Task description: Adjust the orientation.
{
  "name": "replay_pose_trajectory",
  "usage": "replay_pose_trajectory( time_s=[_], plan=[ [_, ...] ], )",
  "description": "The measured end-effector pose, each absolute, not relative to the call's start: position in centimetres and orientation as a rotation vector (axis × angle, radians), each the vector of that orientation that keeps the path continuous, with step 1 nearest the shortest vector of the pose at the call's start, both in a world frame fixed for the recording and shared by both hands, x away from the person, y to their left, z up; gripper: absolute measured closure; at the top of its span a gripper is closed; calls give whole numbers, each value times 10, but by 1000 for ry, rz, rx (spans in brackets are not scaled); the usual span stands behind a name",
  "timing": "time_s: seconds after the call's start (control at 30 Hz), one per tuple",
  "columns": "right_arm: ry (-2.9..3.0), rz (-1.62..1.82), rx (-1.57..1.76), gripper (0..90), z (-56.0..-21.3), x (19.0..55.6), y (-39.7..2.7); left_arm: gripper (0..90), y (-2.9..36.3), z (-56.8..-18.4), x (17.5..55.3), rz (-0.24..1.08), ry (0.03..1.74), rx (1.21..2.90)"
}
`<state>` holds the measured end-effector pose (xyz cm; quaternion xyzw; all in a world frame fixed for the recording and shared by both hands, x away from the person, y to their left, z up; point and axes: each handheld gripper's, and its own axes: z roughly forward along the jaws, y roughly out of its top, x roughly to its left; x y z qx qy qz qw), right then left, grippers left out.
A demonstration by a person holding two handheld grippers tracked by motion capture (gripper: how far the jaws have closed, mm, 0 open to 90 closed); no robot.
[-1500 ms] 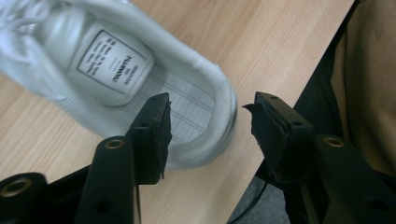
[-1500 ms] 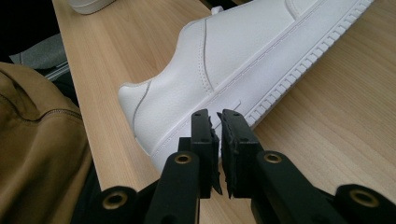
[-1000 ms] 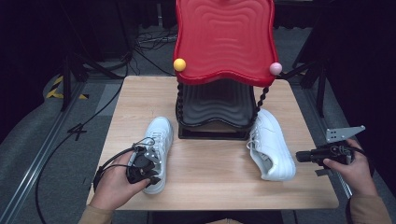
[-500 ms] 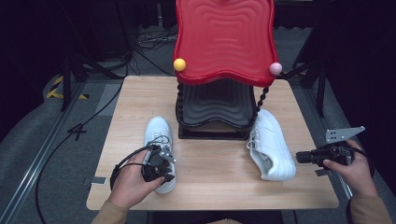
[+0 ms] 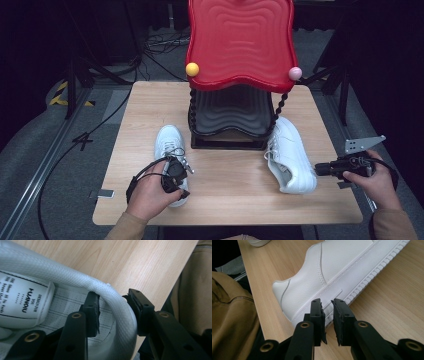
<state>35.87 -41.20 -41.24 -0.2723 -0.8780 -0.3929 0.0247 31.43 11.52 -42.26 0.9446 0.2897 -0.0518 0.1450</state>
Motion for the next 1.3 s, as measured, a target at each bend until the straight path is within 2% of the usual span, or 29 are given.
replay_pose_trajectory(
  time_s=[0.13, 0.23, 0.5, 0.8, 1.17, 1.3],
  plan=[
    [-2711, -1213, -845, 781, -413, 359, -412, 621, 111, -428, 315, -174, 882, 2742],
    [-2705, -1215, -852, 767, -413, 359, -412, 570, 110, -434, 318, -204, 929, 2769],
    [-2696, -1201, -863, 757, -417, 360, -410, 624, 114, -435, 321, -271, 904, 2744],
    [-2686, -1209, -873, 755, -419, 360, -411, 695, 117, -431, 317, -231, 810, 2730],
    [-2681, -1206, -884, 755, -420, 361, -412, 704, 125, -409, 318, -237, 758, 2677],
    [-2681, -1200, -887, 755, -422, 362, -413, 702, 128, -393, 318, -192, 730, 2689]
  ],
)
